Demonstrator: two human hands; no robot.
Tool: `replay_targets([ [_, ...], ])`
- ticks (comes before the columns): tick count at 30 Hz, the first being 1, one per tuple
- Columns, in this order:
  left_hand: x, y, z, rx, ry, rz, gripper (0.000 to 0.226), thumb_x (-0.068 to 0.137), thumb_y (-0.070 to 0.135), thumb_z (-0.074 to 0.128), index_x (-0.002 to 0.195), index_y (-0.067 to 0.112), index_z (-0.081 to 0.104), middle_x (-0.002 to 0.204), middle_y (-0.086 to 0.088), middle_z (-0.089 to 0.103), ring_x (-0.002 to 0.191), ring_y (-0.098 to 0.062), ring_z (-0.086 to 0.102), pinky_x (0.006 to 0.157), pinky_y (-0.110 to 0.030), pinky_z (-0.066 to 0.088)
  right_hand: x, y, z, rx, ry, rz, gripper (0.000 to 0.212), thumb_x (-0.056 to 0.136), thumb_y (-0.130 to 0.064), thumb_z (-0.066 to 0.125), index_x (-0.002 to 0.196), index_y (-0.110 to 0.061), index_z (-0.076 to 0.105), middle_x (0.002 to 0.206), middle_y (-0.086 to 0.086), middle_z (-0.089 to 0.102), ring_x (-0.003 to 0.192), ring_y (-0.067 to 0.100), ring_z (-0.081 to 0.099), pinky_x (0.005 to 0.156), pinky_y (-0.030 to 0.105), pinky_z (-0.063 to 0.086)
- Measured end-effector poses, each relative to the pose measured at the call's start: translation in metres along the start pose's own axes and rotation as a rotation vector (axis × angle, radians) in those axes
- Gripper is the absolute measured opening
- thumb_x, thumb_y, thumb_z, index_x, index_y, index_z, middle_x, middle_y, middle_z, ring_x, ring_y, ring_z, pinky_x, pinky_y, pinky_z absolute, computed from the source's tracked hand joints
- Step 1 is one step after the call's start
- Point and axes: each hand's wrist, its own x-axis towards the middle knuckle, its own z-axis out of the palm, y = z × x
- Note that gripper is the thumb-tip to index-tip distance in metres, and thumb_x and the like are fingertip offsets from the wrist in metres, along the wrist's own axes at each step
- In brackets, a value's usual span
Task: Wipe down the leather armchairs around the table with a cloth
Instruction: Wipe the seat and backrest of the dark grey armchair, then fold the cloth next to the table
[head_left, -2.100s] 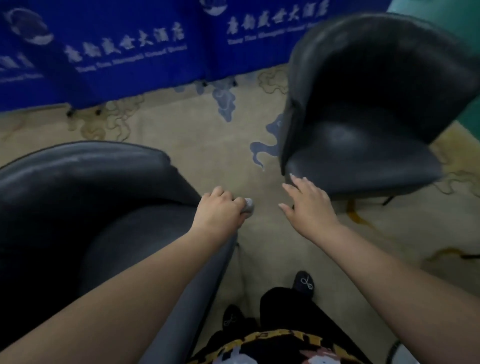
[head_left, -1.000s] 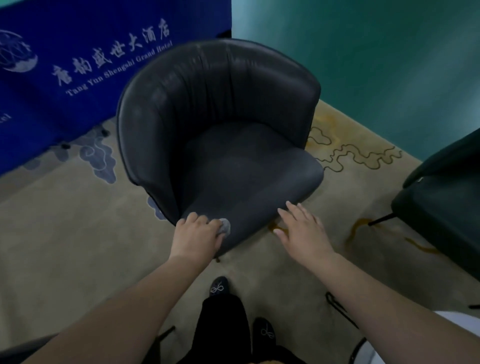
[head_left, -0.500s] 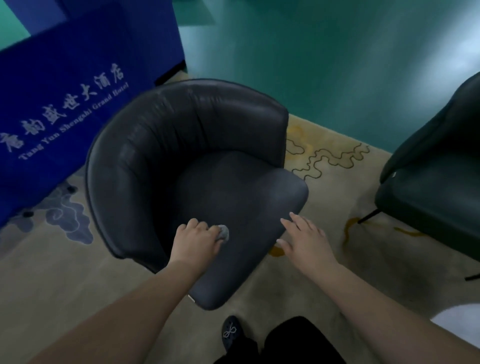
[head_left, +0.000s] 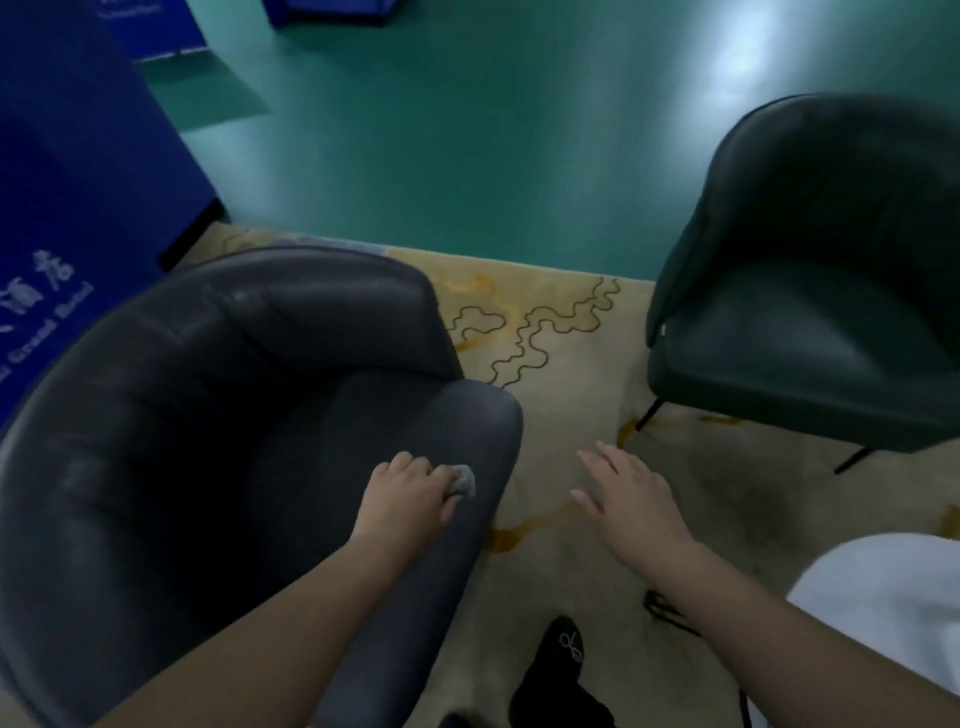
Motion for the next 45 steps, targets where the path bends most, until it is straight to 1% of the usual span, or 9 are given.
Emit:
replay_targets([
  [3, 0.044, 0.034, -0.017, -0.094, 0.006, 0.152, 0.029, 0.099, 0.038, 0.039, 0.118, 0.023, 0.055, 0.109, -0.001, 0.054, 0.098, -0.019, 0.05, 0.082, -0.032, 0.045, 0.002, 0.041, -0.014, 0.031, 0.043, 0.068, 0.054, 0.098, -0.047, 0.039, 0.148, -0.028, 0.027, 0.156, -0.001, 0.024, 0.143, 0.018, 0.022, 0.114, 0.04, 0.025],
  [10, 0.119, 0.125, -0.031, -0.21, 0.07, 0.304, 0.04, 0.098, 0.038, 0.04, 0.138, 0.031, 0.04, 0.113, 0.001, 0.045, 0.1, -0.016, 0.045, 0.08, -0.03, 0.048, -0.012, 0.127, -0.038, 0.06, 0.133, 0.273, 0.054, 0.098, -0.047, 0.038, 0.147, -0.027, 0.029, 0.156, 0.0, 0.024, 0.143, 0.02, 0.022, 0.113, 0.04, 0.025],
  [21, 0.194, 0.23, -0.039, -0.237, 0.004, 0.579, 0.037, 0.096, 0.039, 0.046, 0.133, 0.034, 0.044, 0.113, 0.006, 0.044, 0.092, -0.007, 0.04, 0.074, -0.021, 0.035, -0.041, 0.2, -0.042, 0.164, 0.301, 0.596, 0.055, 0.097, -0.048, 0.043, 0.146, -0.028, 0.032, 0.155, -0.002, 0.028, 0.141, 0.018, 0.028, 0.111, 0.034, 0.029],
  [25, 0.218, 0.272, -0.037, -0.551, -0.236, 0.441, 0.043, 0.091, 0.034, 0.058, 0.133, 0.031, 0.048, 0.121, 0.01, 0.054, 0.106, -0.01, 0.053, 0.089, -0.028, 0.049, -0.045, 0.211, -0.047, 0.267, 0.429, 0.681, 0.052, 0.095, -0.045, 0.049, 0.143, -0.029, 0.038, 0.151, -0.005, 0.035, 0.137, 0.014, 0.034, 0.11, 0.029, 0.03],
  [29, 0.245, 0.308, -0.052, -0.857, -0.577, 0.446, 0.037, 0.091, 0.019, 0.063, 0.128, 0.023, 0.056, 0.113, 0.005, 0.064, 0.103, -0.011, 0.06, 0.083, -0.023, 0.05, -0.043, 0.209, -0.061, 0.612, 0.569, 0.681, 0.048, 0.091, -0.043, 0.057, 0.137, -0.035, 0.044, 0.138, -0.014, 0.047, 0.123, 0.004, 0.046, 0.102, 0.021, 0.038],
  [31, 0.252, 0.322, -0.062, -0.977, -0.718, 0.474, 0.03, 0.093, 0.012, 0.06, 0.123, 0.015, 0.06, 0.109, -0.002, 0.069, 0.097, -0.015, 0.064, 0.077, -0.023, 0.052, -0.036, 0.204, -0.072, 0.869, 0.607, 0.687, 0.046, 0.089, -0.042, 0.062, 0.131, -0.039, 0.046, 0.127, -0.017, 0.055, 0.115, 0.0, 0.052, 0.099, 0.025, 0.045],
  [35, 0.264, 0.337, -0.068, -0.98, -0.837, 0.537, 0.03, 0.089, 0.011, 0.065, 0.119, 0.013, 0.061, 0.107, -0.004, 0.071, 0.099, -0.016, 0.067, 0.087, -0.033, 0.054, -0.026, 0.201, -0.089, 1.092, 0.741, 0.782, 0.037, 0.088, -0.037, 0.065, 0.123, -0.033, 0.053, 0.112, -0.017, 0.061, 0.103, -0.001, 0.057, 0.083, 0.015, 0.047],
  [40, 0.273, 0.354, -0.072, -0.728, -0.553, 0.809, 0.036, 0.075, 0.024, 0.08, 0.105, 0.029, 0.061, 0.102, 0.013, 0.059, 0.09, -0.001, 0.06, 0.079, -0.016, 0.05, -0.024, 0.207, -0.083, 1.199, 0.86, 0.964, 0.037, 0.085, -0.038, 0.067, 0.12, -0.032, 0.056, 0.114, -0.01, 0.063, 0.106, 0.009, 0.059, 0.093, 0.033, 0.052],
  [45, 0.275, 0.377, -0.068, -0.568, -0.508, 0.945, 0.036, 0.07, 0.029, 0.082, 0.097, 0.029, 0.057, 0.1, 0.008, 0.055, 0.085, -0.006, 0.06, 0.076, -0.028, 0.055, -0.029, 0.212, -0.082, 1.365, 1.095, 1.066, 0.058, 0.062, -0.062, 0.065, 0.108, -0.026, 0.061, 0.103, -0.003, 0.069, 0.096, 0.016, 0.066, 0.085, 0.039, 0.056],
])
